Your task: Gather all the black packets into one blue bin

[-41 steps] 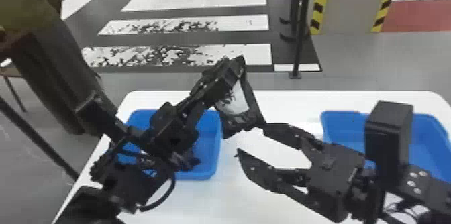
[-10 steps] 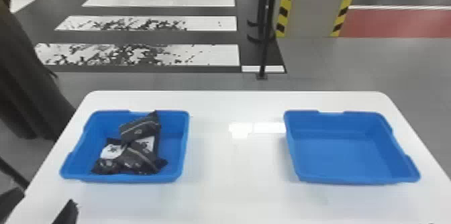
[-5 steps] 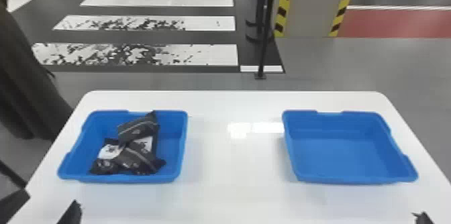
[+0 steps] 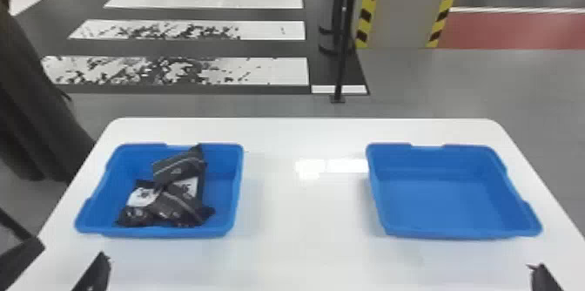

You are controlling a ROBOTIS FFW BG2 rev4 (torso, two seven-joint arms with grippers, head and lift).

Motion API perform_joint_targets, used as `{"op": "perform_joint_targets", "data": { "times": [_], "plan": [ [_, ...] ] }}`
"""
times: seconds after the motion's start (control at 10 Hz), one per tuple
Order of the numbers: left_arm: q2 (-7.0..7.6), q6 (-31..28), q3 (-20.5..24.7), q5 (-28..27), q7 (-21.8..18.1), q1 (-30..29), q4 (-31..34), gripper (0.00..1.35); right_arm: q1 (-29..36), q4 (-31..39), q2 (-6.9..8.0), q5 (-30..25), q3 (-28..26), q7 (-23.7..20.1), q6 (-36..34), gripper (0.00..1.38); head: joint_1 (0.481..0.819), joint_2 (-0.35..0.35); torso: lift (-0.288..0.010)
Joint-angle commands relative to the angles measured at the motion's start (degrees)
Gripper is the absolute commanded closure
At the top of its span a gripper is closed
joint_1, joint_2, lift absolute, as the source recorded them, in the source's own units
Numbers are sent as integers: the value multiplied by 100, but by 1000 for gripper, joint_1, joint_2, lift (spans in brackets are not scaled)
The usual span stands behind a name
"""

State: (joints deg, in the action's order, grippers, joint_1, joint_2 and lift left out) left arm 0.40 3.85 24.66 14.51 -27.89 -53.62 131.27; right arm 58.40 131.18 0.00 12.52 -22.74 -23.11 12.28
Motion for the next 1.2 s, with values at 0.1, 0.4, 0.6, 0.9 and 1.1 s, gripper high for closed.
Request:
{"op": "perform_joint_targets", "data": {
  "times": [0.1,0.4,0.6,0.9,1.1],
  "plan": [
    [4,-48,2,-11,-6,19,0,214,-18,-5,5,39,1,0,-4,233,695,1,-110],
    [-31,-104,-32,-45,3,33,0,214,-32,-19,5,131,12,0,-4,234,695,-1,-110],
    [-31,-146,-32,-57,3,47,0,214,-60,-61,5,153,23,0,-4,240,695,-4,-110],
    [-40,-188,-55,-57,-6,47,-28,214,-60,-132,5,222,35,0,-4,240,695,-10,-110],
    [-40,-188,-55,-34,3,47,-14,214,-46,-132,5,222,35,0,-4,242,695,-11,-110]
  ]
}}
